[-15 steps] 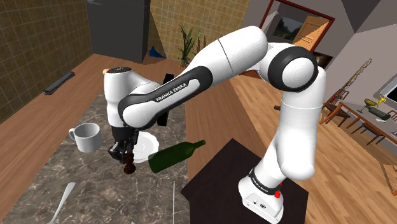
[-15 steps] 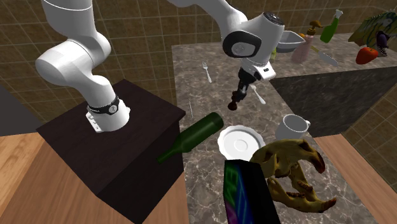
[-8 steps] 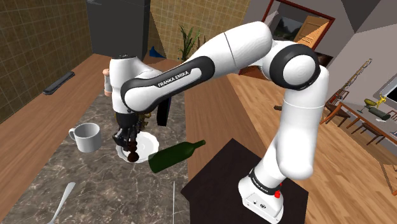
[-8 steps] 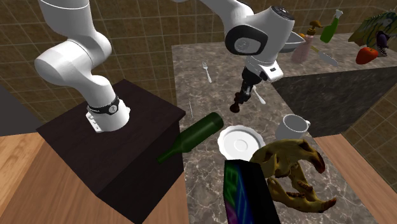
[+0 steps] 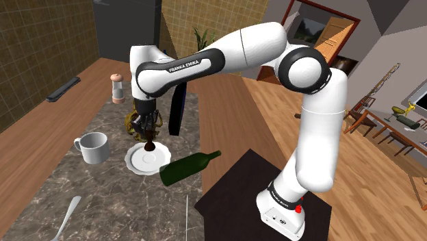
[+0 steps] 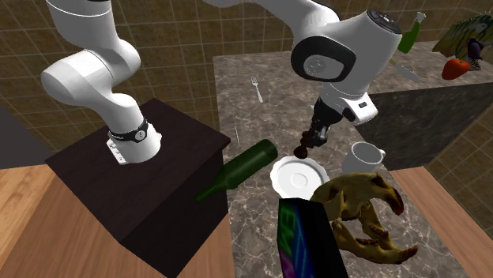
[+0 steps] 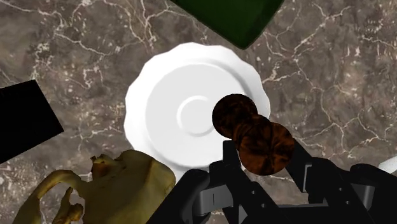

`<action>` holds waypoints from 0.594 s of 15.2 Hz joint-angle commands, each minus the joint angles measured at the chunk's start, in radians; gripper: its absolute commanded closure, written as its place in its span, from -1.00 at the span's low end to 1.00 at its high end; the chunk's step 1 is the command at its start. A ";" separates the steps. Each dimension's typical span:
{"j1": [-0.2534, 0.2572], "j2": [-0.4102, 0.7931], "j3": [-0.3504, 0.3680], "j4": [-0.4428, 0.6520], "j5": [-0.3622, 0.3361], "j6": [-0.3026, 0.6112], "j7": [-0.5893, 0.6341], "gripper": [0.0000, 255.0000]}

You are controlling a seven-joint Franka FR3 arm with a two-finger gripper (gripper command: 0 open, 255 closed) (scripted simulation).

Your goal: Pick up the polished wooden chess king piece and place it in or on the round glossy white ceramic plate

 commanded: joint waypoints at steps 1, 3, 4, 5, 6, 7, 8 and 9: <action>-0.023 0.033 -0.015 0.070 -0.008 -0.041 -0.037 1.00; -0.022 0.046 -0.017 0.060 -0.010 -0.019 -0.038 1.00; -0.021 0.052 -0.018 0.056 -0.011 -0.008 -0.038 1.00; -0.021 0.058 -0.018 0.051 -0.013 0.002 -0.038 1.00; -0.020 0.065 -0.019 0.048 -0.014 0.013 -0.038 1.00; -0.019 0.072 -0.020 0.044 -0.016 0.023 -0.038 1.00; -0.019 0.079 -0.021 0.041 -0.017 0.033 -0.038 1.00; -0.018 0.086 -0.022 0.037 -0.018 0.044 -0.038 1.00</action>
